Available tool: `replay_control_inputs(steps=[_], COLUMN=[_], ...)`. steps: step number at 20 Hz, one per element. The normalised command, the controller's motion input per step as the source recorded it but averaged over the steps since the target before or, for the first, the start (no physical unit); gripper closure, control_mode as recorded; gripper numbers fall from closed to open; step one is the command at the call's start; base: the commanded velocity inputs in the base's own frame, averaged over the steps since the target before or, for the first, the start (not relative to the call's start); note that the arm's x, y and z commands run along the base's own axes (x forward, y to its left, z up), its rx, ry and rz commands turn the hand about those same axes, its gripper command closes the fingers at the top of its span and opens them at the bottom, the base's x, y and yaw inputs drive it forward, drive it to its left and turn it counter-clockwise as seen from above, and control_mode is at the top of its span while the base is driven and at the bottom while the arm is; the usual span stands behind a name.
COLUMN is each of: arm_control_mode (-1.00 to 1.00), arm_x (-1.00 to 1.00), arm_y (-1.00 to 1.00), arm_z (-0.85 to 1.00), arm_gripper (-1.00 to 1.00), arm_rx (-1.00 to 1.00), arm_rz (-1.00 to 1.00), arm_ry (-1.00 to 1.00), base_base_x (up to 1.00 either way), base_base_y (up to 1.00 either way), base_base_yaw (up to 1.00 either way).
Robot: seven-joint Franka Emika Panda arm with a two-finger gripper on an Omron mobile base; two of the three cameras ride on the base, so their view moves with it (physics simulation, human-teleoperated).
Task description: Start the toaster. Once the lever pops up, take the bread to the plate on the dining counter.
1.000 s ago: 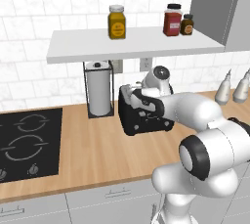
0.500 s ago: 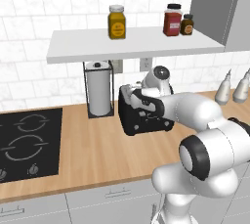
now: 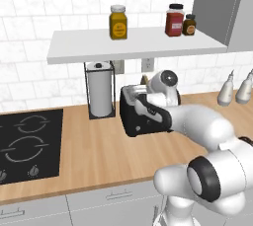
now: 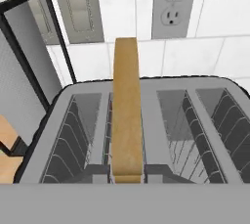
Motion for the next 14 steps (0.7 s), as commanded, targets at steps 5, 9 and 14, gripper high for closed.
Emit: replay_control_inputs(steps=[5, 9, 14], arm_control_mode=[-1.0, -1.0, -1.0], arm_x=[-0.08, -0.15, -0.71], arm_y=[0.0, 0.0, -0.03], arm_z=[0.69, 0.77, 0.2], arm_gripper=[1.0, 1.0, 1.0], arm_rx=[0.0, 0.0, 0.0], arm_rz=[0.0, 0.0, 0.0], arm_ry=[-0.08, -0.03, -0.1], base_base_x=[0.0, 0.0, 0.0], base_base_y=[0.0, 0.0, 0.0], base_base_yaw=[0.0, 0.0, 0.0])
